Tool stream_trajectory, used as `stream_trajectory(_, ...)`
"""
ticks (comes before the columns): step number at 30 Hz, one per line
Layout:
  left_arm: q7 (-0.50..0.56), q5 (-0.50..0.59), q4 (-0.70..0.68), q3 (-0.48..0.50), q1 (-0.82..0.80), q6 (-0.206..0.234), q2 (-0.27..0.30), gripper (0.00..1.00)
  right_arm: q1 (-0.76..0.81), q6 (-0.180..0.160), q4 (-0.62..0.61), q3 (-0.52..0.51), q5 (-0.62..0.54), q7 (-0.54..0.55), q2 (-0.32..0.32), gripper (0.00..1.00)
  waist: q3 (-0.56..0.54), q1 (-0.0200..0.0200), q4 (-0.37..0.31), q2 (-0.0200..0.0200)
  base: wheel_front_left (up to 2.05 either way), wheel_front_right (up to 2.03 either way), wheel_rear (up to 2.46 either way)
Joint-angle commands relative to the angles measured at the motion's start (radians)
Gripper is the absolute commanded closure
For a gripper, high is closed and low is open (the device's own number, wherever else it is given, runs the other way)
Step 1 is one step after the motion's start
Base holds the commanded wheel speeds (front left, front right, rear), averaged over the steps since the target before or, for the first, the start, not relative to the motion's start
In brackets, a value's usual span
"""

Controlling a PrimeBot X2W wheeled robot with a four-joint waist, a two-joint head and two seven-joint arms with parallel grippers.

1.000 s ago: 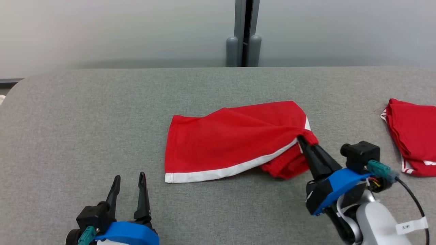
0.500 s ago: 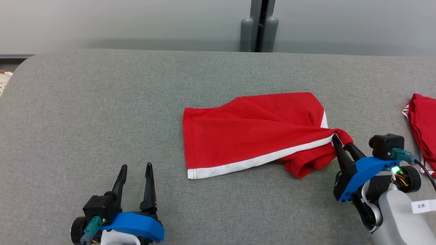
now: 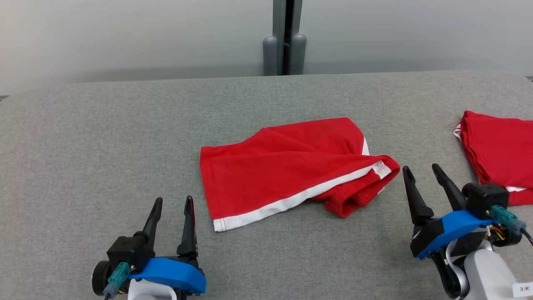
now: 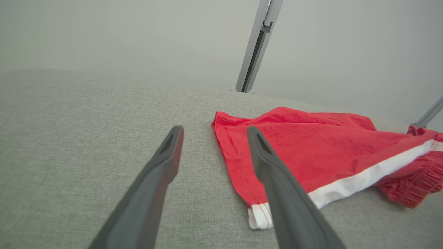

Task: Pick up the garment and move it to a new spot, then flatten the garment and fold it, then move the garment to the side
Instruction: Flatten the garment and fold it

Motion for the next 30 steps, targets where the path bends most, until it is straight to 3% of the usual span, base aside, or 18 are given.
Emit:
stream_trajectory(1,-0.005,0.005,-0.004,-0.003,-0.009,0.0,0.0,0.0,0.015,0.0,-0.02,-0.009,-0.019,-0.017,0.009,0.0,-0.009,0.0,-0.01,0.0,0.0,0.0,0.0)
stream_trajectory(13,-0.005,-0.004,0.002,-0.008,0.01,0.006,-0.003,0.0,0.078,0.0,-0.103,-0.073,-0.183,-0.104,0.091,0.0,-0.071,0.0,-0.01,0.0,0.0,0.0,0.0)
stream_trajectory(20,-0.005,-0.012,0.014,0.003,0.037,0.021,-0.004,0.0,0.103,0.0,-0.06,-0.046,-0.124,-0.14,0.091,0.0,-0.096,0.0,0.009,0.0,0.0,0.0,0.0)
stream_trajectory(30,-0.005,-0.011,0.012,0.014,0.058,0.026,-0.004,0.0,0.096,0.0,-0.022,-0.023,-0.134,-0.158,0.091,0.0,-0.106,0.0,0.011,0.0,0.0,0.0,0.0)
